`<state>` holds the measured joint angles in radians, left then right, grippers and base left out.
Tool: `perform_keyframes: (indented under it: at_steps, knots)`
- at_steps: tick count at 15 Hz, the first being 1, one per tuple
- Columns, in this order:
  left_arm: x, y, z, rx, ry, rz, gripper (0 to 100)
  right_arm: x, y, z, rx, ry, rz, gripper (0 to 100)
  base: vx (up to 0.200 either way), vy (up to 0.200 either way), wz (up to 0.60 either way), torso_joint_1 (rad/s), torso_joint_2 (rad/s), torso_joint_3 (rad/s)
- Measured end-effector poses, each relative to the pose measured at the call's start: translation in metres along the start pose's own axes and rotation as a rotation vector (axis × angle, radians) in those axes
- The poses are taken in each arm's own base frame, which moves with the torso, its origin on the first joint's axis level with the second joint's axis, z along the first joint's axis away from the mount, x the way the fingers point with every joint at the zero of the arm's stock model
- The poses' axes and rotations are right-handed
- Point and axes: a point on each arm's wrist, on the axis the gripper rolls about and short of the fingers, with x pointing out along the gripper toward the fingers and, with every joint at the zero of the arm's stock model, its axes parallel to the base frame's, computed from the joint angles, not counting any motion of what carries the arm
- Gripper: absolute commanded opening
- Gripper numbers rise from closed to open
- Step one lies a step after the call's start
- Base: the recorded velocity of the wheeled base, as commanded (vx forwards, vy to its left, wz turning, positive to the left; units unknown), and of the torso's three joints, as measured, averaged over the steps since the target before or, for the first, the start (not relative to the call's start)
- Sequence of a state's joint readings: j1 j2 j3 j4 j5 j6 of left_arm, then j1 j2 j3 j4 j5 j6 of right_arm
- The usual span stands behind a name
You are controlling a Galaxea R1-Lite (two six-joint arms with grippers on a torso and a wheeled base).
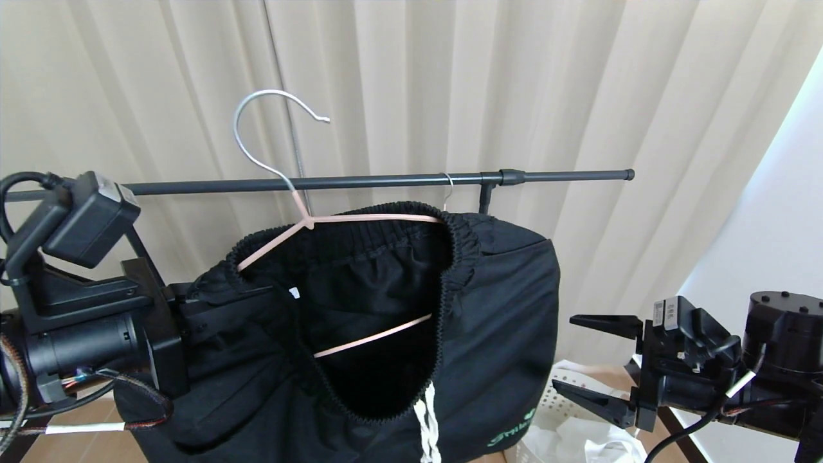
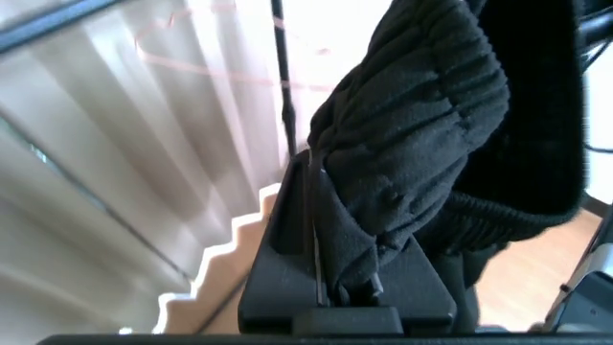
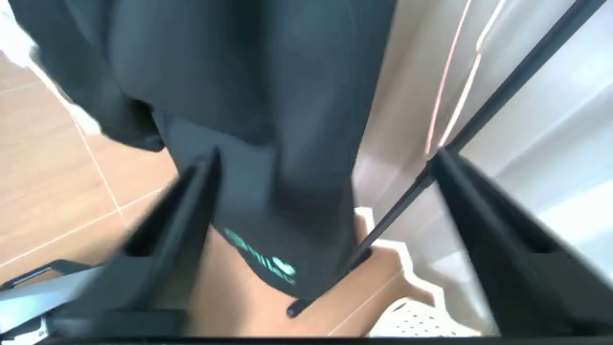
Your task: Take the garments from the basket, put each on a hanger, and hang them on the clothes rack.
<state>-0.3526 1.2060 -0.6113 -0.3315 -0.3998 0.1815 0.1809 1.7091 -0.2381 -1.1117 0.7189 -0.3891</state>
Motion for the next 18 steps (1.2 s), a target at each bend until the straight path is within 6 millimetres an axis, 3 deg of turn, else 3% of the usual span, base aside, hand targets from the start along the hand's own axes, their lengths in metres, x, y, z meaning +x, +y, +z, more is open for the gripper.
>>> perform_keyframes:
  at_steps: [11, 14, 18]
  knots:
    - [0.032, 0.018, -0.067, -0.085, 0.315, 0.091, 0, -0.015, 0.007, 0.021, -0.07, -0.098, -0.042, 100, 0.0, 0.0, 0.0, 0.0, 0.0, 0.0]
    - [0.046, 0.023, -0.079, -0.101, 0.372, 0.112, 0, -0.016, 0.008, 0.021, -0.072, -0.1, -0.044, 100, 0.0, 0.0, 0.0, 0.0, 0.0, 0.0]
    - [0.071, 0.037, -0.088, -0.105, 0.375, 0.271, 0, -0.016, 0.008, 0.021, -0.071, -0.099, -0.045, 100, 0.0, 0.0, 0.0, 0.0, 0.0, 0.0]
